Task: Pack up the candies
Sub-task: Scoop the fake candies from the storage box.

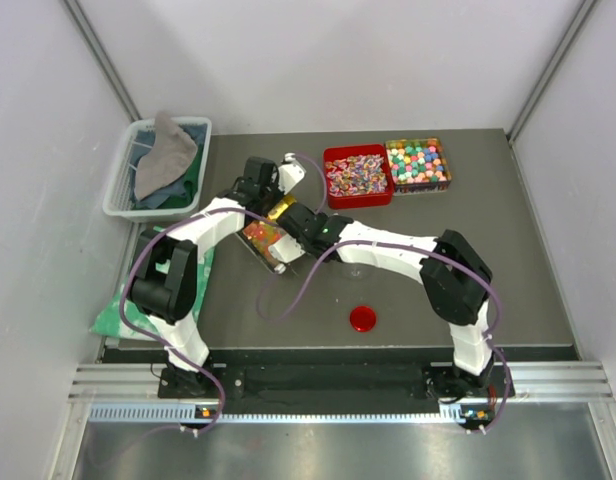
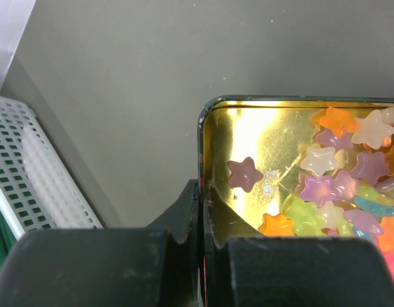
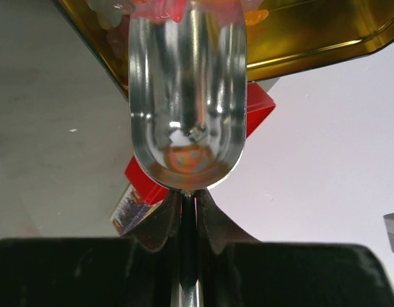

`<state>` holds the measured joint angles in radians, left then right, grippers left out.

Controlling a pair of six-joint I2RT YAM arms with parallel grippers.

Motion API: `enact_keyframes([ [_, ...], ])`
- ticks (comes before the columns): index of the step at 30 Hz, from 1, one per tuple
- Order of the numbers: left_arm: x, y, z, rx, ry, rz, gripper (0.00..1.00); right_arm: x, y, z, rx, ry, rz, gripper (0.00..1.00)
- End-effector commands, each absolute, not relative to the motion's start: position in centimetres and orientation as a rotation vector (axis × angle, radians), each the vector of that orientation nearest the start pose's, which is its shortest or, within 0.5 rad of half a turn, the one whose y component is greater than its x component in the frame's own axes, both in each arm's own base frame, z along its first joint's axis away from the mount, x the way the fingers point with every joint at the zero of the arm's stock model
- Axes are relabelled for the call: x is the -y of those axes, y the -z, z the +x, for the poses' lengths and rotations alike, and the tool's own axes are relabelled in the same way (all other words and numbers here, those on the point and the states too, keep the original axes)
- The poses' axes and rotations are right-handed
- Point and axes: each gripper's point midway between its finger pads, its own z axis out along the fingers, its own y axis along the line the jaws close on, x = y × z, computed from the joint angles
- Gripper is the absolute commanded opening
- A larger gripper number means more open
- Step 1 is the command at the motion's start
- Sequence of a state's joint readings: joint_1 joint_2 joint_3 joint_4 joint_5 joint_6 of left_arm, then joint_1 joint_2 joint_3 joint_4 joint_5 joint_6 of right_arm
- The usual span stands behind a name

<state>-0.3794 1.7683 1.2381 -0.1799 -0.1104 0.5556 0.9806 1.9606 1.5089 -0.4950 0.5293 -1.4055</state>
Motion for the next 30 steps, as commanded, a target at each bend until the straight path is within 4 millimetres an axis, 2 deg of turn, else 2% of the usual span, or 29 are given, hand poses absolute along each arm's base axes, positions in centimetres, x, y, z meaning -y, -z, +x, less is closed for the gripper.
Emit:
enact_keyframes([
  [1, 17.6, -13.7, 47.0, -1.957, -0.084, 0.935, 0.0, -37.7, -9.9, 33.9, -1.107, 0.494, -2.309, 0.0],
  [9, 17.5, -12.6, 46.8, -1.975, -0.08, 0.949, 0.0, -36.1, -9.0, 34.6, -1.16, 0.48, -2.297, 0.0],
  [10, 17.6, -12.3, 46.8, -1.975, -0.076, 0.953, 0.0, -35.5, -8.6, 34.8, -1.139, 0.508, -2.312, 0.0],
  [11, 17.6, -12.0, 46.8, -1.977, -0.078, 0.953, 0.0, -36.0, -9.1, 35.6, -1.103, 0.54, -2.262, 0.0],
  [12, 17.6, -11.8, 46.9, -1.979, -0.076, 0.955, 0.0, -35.2, -8.3, 35.6, -1.089, 0.572, -2.283, 0.0],
  [17, 18.0, -11.2, 47.2, -1.985, -0.061, 0.957, 0.0, -34.5, -7.9, 36.8, -1.013, 0.656, -2.311, 0.0],
  [21, 18.3, -11.8, 47.6, -1.975, -0.053, 0.952, 0.0, -35.6, -8.6, 37.3, -0.981, 0.642, -2.286, 0.0],
  [24, 18.4, -11.8, 47.6, -1.974, -0.053, 0.957, 0.0, -36.0, -8.7, 38.5, -0.917, 0.713, -2.272, 0.0],
  [26, 18.4, -11.5, 47.6, -1.978, -0.055, 0.963, 0.0, -35.5, -7.7, 37.7, -1.014, 0.619, -2.324, 0.0],
  [27, 18.4, -11.4, 47.6, -1.98, -0.056, 0.966, 0.0, -36.7, -9.0, 38.4, -1.07, 0.558, -2.291, 0.0],
  [28, 18.4, -11.1, 47.5, -1.984, -0.055, 0.971, 0.0, -35.8, -8.1, 37.2, -1.171, 0.486, -2.338, 0.0],
  [29, 18.5, -11.0, 47.5, -1.984, -0.055, 0.971, 0.0, -36.2, -8.3, 37.4, -1.168, 0.483, -2.325, 0.0],
  [30, 18.4, -10.9, 47.5, -1.989, -0.055, 0.973, 0.0, -35.8, -8.0, 37.5, -1.122, 0.514, -2.349, 0.0],
])
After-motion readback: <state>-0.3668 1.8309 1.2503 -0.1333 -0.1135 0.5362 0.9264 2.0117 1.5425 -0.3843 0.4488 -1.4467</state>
